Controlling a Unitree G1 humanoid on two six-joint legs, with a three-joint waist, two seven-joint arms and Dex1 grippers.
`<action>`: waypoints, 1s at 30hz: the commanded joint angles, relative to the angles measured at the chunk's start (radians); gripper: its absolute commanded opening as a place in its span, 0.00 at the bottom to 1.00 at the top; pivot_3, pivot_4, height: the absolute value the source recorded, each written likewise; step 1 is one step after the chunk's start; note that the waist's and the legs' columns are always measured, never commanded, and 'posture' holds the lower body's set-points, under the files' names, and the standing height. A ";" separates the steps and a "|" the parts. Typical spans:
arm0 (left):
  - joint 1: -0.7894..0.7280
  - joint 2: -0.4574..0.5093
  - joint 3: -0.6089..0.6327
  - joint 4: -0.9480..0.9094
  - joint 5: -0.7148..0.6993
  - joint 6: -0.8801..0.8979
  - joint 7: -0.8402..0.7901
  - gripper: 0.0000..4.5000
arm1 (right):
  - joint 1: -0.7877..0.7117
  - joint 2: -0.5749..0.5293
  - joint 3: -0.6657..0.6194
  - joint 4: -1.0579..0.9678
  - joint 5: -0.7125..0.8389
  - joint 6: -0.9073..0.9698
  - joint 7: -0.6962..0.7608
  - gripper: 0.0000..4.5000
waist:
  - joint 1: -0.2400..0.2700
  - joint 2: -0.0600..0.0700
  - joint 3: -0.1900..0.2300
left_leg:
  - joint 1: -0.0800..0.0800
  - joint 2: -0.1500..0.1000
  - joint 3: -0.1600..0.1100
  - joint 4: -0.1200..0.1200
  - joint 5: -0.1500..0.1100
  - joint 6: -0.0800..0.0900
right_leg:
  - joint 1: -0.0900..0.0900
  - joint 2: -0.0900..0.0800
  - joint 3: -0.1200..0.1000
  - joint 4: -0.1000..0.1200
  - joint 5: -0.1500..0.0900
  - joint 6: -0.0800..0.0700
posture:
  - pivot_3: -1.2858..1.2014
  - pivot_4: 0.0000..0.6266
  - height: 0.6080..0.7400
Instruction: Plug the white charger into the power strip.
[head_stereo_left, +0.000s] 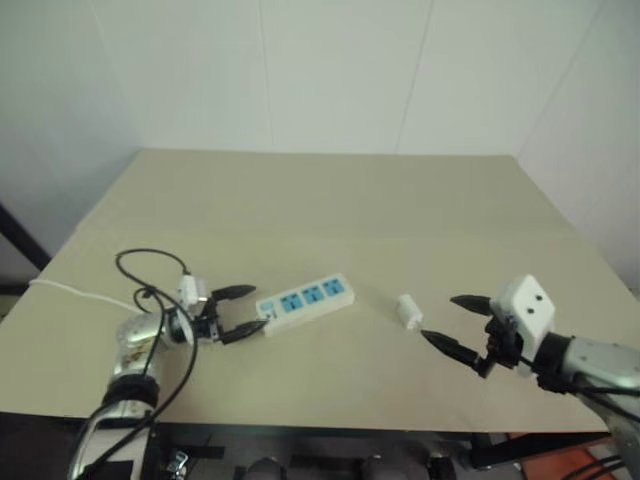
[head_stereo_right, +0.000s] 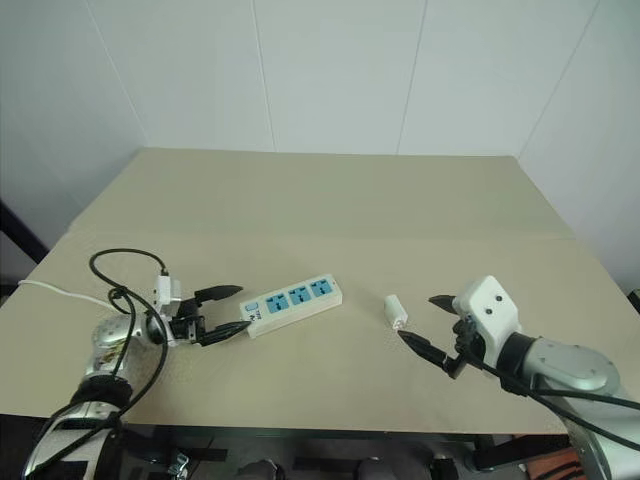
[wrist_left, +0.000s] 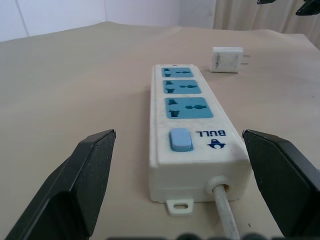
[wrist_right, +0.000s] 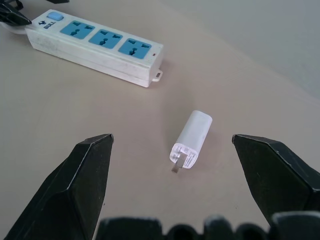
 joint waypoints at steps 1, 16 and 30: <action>-0.027 -0.020 -0.002 0.020 0.003 -0.037 -0.041 0.99 | 0.012 -0.011 -0.056 -0.053 0.013 0.014 -0.015 1.00 | 0.000 0.000 0.000 | 0.000 0.000 0.000 0.000 0.000 0.000 | 0.000 0.000 0.000 0.000 0.000 0.000 | 0.52 0.24 1.00; -0.004 -0.056 0.003 0.084 0.054 -0.147 0.047 0.99 | 0.029 -0.008 -0.082 -0.065 0.016 0.018 -0.023 1.00 | 0.000 0.000 0.000 | 0.002 0.000 0.000 0.000 0.000 0.000 | 0.001 0.000 0.000 0.000 0.000 0.001 | 0.52 0.24 1.00; 0.069 -0.031 -0.022 -0.031 0.069 0.013 0.120 0.99 | 0.016 -0.003 -0.046 -0.054 -0.005 0.007 -0.028 1.00 | -0.019 0.005 -0.004 | 0.006 0.000 0.000 0.000 0.000 0.000 | 0.004 0.000 0.001 0.000 -0.001 0.001 | 0.52 0.24 1.00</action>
